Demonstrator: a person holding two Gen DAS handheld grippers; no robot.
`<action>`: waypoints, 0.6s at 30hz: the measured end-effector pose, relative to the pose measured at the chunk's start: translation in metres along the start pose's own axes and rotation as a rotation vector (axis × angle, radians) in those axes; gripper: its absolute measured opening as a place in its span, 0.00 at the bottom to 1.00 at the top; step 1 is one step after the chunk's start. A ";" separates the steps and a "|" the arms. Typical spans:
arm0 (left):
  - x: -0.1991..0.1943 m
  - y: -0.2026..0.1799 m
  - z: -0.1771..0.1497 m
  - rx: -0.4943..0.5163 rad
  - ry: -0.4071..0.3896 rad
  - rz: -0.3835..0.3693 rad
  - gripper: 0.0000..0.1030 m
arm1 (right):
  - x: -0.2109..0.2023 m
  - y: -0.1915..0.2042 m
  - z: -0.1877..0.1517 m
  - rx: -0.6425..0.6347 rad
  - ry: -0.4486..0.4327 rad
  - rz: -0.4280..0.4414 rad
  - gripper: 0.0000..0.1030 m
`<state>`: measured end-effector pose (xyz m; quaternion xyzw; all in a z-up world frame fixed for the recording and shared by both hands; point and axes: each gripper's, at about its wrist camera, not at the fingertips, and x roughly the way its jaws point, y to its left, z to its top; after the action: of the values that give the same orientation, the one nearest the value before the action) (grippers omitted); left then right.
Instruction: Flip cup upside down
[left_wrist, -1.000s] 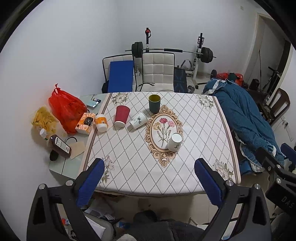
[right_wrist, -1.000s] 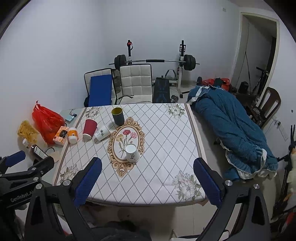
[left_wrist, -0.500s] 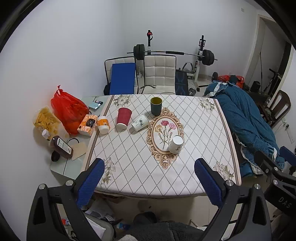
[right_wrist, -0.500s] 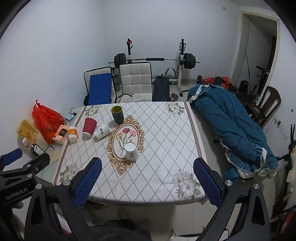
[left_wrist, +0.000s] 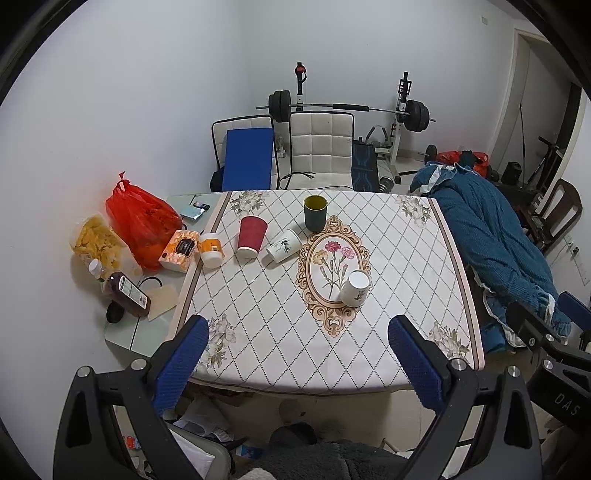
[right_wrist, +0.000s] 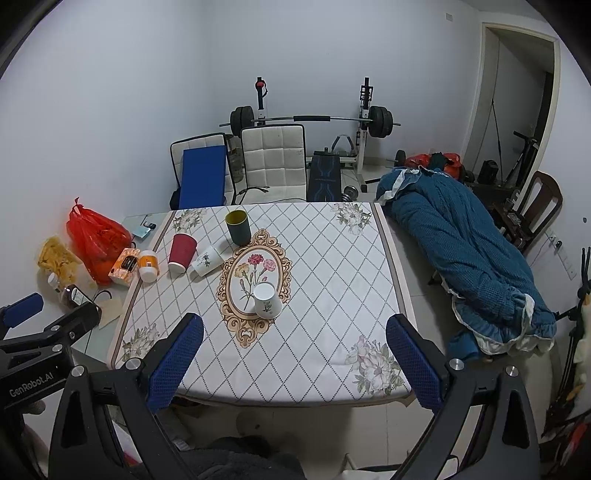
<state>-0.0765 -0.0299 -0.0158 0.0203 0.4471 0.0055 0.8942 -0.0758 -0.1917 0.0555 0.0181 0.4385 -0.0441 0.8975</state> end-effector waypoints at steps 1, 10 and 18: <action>0.000 0.000 0.000 0.000 0.000 0.000 0.97 | 0.000 0.000 0.000 0.000 0.000 -0.001 0.98; -0.001 0.004 0.000 -0.001 0.001 -0.004 0.97 | -0.002 0.003 -0.005 -0.003 -0.004 -0.005 0.98; -0.002 0.005 -0.002 0.002 -0.001 -0.004 0.97 | -0.006 0.003 -0.011 -0.006 -0.002 -0.007 0.98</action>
<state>-0.0791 -0.0254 -0.0149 0.0200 0.4465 0.0032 0.8946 -0.0875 -0.1872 0.0534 0.0139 0.4378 -0.0459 0.8978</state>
